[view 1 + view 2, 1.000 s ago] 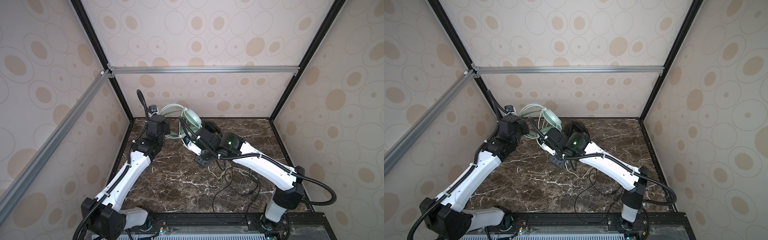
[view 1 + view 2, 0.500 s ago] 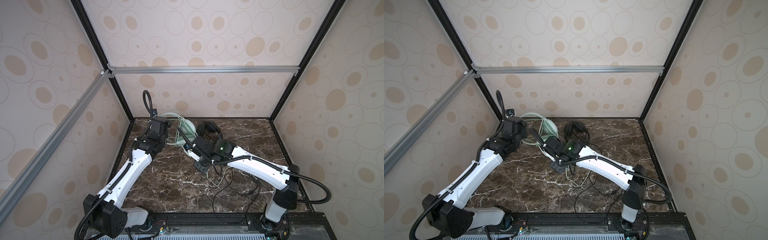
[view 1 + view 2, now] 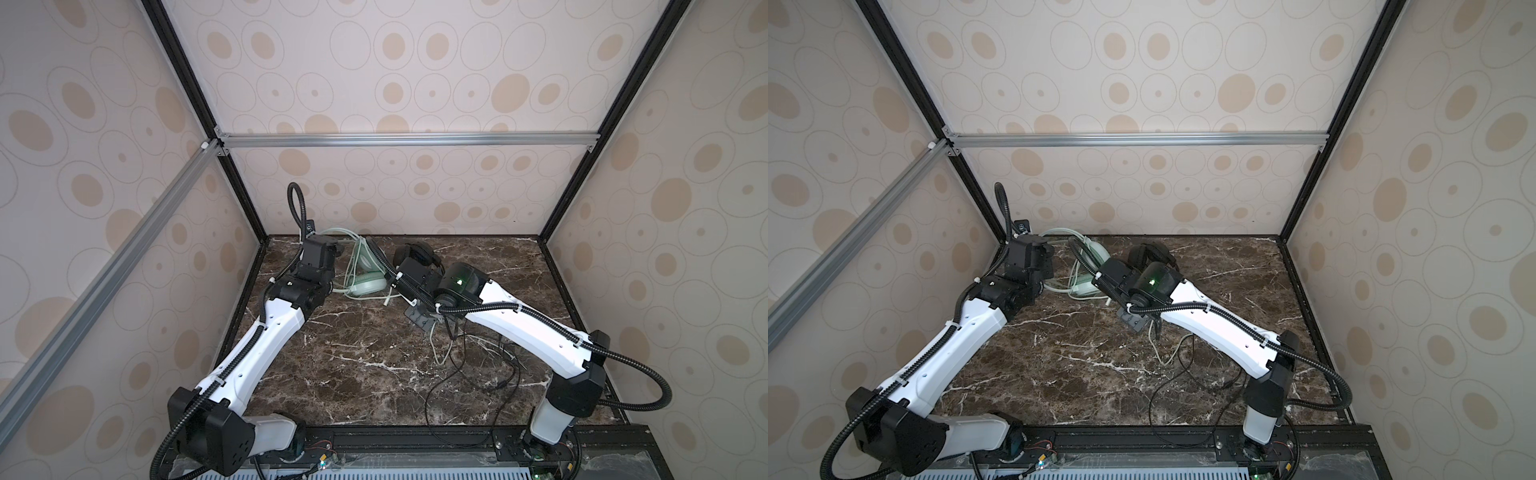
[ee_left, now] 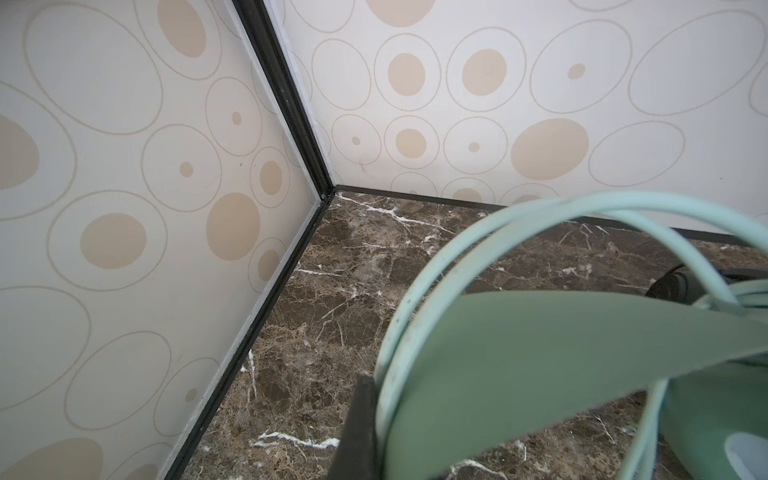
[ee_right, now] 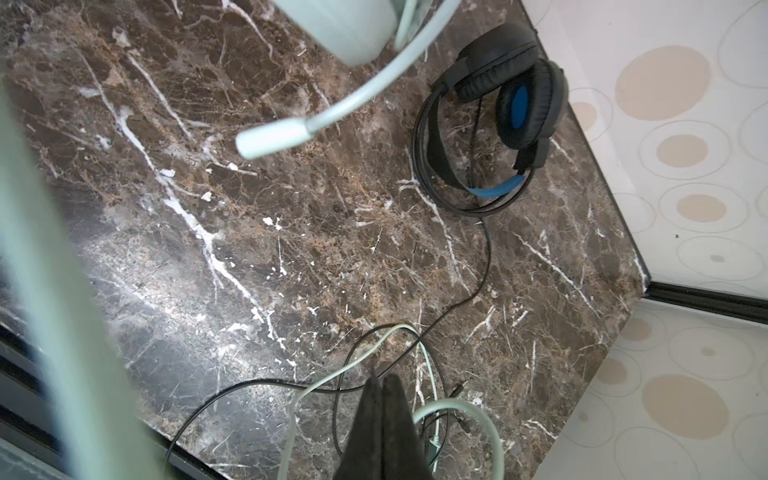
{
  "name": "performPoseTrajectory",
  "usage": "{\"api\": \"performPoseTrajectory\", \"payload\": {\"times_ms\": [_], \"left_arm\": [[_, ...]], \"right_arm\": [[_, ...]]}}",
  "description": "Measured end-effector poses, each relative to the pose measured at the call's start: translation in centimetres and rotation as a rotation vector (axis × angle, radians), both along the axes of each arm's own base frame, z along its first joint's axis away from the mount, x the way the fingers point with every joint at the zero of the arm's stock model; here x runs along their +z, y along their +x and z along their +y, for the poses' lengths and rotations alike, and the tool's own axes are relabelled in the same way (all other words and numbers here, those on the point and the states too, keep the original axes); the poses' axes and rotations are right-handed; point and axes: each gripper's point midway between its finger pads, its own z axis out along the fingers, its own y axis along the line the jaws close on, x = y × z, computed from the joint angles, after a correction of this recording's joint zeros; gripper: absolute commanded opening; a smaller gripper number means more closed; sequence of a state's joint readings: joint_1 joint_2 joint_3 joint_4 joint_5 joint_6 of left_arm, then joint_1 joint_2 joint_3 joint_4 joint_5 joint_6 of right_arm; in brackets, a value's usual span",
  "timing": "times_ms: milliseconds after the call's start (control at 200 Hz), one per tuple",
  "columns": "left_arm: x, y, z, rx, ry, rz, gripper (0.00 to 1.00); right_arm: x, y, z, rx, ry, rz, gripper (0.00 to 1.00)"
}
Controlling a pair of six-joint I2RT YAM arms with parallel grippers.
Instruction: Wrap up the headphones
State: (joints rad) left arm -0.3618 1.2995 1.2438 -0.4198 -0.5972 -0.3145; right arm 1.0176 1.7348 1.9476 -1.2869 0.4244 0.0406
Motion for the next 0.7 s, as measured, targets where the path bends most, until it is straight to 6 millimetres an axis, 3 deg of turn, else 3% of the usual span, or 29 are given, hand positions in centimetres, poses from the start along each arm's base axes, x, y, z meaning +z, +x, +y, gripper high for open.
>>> {"api": "performPoseTrajectory", "payload": {"times_ms": [200, 415, 700], "left_arm": [[-0.4, 0.3, -0.9, -0.042, -0.025, 0.001, 0.00], [-1.6, 0.4, -1.9, -0.095, -0.042, 0.015, 0.00], [-2.0, -0.3, -3.5, -0.189, -0.001, 0.039, 0.00]], "right_arm": [[3.5, 0.5, 0.9, 0.043, 0.065, -0.059, 0.00], [7.4, 1.9, 3.7, 0.125, 0.123, -0.136, 0.00], [7.8, 2.2, 5.1, 0.255, 0.077, -0.146, 0.00]]}}
